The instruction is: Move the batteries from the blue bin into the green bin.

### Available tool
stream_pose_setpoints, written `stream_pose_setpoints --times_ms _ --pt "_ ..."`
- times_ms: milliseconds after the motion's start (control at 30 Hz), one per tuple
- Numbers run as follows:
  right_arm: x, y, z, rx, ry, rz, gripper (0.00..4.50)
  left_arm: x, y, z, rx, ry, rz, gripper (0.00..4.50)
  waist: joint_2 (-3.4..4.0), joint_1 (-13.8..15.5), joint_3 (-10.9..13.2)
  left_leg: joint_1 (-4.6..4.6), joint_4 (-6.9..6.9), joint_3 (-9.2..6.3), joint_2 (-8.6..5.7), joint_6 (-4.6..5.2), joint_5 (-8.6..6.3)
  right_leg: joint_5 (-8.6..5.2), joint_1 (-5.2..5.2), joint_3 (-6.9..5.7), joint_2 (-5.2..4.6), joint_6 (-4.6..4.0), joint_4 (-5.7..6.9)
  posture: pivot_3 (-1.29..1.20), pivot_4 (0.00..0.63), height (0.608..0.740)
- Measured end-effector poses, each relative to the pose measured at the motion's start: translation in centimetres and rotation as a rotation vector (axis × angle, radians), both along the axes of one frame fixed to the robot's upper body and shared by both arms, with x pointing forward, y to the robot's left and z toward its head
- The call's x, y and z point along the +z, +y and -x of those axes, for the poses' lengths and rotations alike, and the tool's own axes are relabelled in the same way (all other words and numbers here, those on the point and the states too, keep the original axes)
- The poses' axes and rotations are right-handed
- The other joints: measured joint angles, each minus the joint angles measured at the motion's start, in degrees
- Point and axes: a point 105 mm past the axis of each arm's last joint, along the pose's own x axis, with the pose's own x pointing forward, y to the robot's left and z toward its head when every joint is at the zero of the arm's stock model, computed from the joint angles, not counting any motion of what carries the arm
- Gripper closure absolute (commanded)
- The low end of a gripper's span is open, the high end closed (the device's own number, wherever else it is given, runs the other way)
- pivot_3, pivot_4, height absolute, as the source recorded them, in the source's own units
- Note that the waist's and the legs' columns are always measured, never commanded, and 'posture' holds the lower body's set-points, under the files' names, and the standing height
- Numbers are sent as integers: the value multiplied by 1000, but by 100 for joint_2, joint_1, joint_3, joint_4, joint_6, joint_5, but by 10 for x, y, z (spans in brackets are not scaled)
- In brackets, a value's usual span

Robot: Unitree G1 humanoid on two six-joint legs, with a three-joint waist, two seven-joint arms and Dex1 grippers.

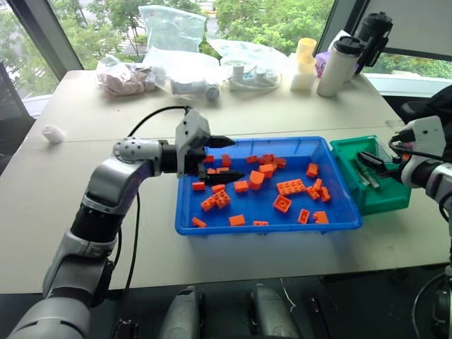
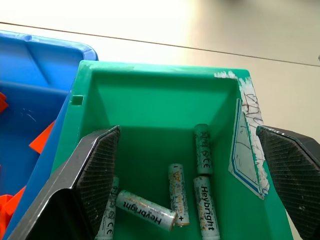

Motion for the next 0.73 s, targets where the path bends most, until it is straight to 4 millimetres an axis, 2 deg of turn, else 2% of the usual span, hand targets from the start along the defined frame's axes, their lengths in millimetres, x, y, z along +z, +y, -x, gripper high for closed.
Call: stream_pose_setpoints --times_ms 67,167,233,267,333,433,567,733 --pt "14 5 1 42 -78 -24 36 1 14 -1 39 12 0 0 0 -20 1 0 -1 0 4 0 0 0 0 0 3 0 0 0 150 740" --pt "40 20 9 159 -216 -65 36 4 54 -3 149 56 10 0 2 -38 1 2 -4 -3 13 2 -1 0 -2 -2 8 0 1 0 150 740" --pt "45 30 19 243 -246 -72 36 12 71 0 189 71 48 0 2 -2 1 0 -3 -4 12 2 -1 0 0 -5 5 0 0 0 150 740" --pt "39 41 27 318 -232 -77 36 12 79 6 206 78 61 0 1 16 0 1 -2 -5 10 3 -2 0 6 -7 0 0 -4 0 150 740" --pt "27 53 38 402 -192 -106 36 0 94 15 251 129 51 0 1 14 0 0 -2 -1 7 6 -4 0 8 -5 -8 1 -8 0 150 740" --pt "11 57 56 447 -122 -175 36 -27 110 34 315 258 40 0 -1 22 1 -1 4 -3 5 6 -4 0 10 -5 -16 1 -6 0 150 740" --pt "7 61 75 492 -87 -209 36 -29 120 50 347 297 43 0 0 15 0 11 7 -6 7 6 -4 0 26 -7 -20 1 -5 0 150 740" --pt "-3 61 88 493 -15 -219 36 -38 126 57 394 363 72 0 0 5 0 12 5 -5 9 6 -4 0 26 -7 -9 0 -6 0 150 740"
